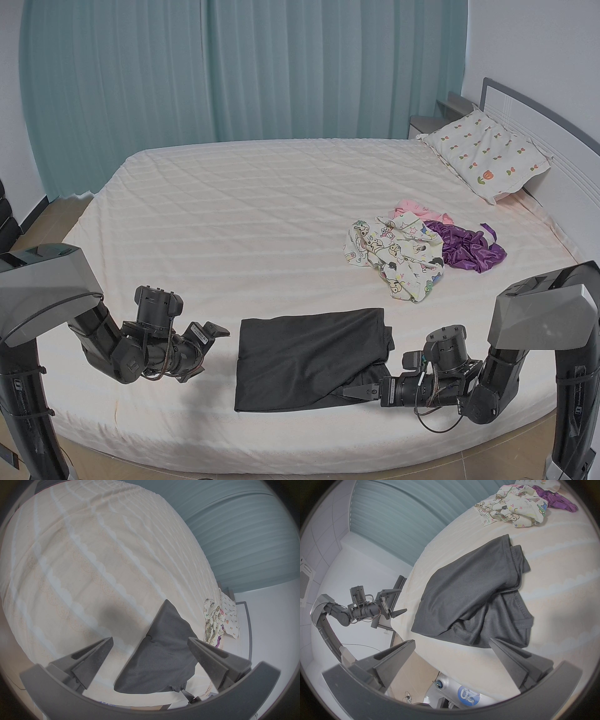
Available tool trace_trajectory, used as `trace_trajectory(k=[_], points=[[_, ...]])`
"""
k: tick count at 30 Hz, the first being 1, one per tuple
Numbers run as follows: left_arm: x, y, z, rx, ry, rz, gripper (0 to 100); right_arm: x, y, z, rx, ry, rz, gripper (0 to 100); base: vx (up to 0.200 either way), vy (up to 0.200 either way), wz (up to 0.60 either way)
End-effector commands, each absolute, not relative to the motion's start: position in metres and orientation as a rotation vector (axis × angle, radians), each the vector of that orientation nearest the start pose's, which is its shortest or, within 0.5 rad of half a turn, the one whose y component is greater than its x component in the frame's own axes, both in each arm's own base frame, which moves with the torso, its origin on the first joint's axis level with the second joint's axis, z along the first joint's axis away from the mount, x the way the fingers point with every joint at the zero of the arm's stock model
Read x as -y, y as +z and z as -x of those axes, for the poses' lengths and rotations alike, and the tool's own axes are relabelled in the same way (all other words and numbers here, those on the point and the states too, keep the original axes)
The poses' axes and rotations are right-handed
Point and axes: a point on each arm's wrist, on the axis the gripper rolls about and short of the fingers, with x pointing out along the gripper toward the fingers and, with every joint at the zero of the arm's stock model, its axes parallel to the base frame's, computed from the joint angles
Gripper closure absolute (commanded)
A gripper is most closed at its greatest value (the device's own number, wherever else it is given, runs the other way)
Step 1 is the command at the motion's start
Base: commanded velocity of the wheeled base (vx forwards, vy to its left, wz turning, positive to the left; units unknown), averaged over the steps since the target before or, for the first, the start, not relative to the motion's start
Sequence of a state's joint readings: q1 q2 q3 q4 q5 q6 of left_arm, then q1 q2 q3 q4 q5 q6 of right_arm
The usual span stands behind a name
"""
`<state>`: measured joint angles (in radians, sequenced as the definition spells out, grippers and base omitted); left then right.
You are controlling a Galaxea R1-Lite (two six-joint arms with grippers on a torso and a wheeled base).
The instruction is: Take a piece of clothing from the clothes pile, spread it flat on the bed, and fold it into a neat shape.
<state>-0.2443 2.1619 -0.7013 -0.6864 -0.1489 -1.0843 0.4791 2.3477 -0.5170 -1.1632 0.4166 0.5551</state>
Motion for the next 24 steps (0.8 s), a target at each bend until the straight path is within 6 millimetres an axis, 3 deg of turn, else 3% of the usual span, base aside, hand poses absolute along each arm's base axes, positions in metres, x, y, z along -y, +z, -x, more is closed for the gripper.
trace_trajectory(k=[1, 24], points=[[0.085, 0.012, -0.324, -0.898, 0.085, 0.976, 0, -0.158, -0.041, -0.278, -0.920, 0.648, -0.471, 0, 0.000, 0.000, 0.00], [0.085, 0.012, -0.325, -0.896, 0.083, 0.977, 0, -0.182, -0.047, -0.288, -0.952, 0.549, -0.405, 0, 0.000, 0.000, 0.00]])
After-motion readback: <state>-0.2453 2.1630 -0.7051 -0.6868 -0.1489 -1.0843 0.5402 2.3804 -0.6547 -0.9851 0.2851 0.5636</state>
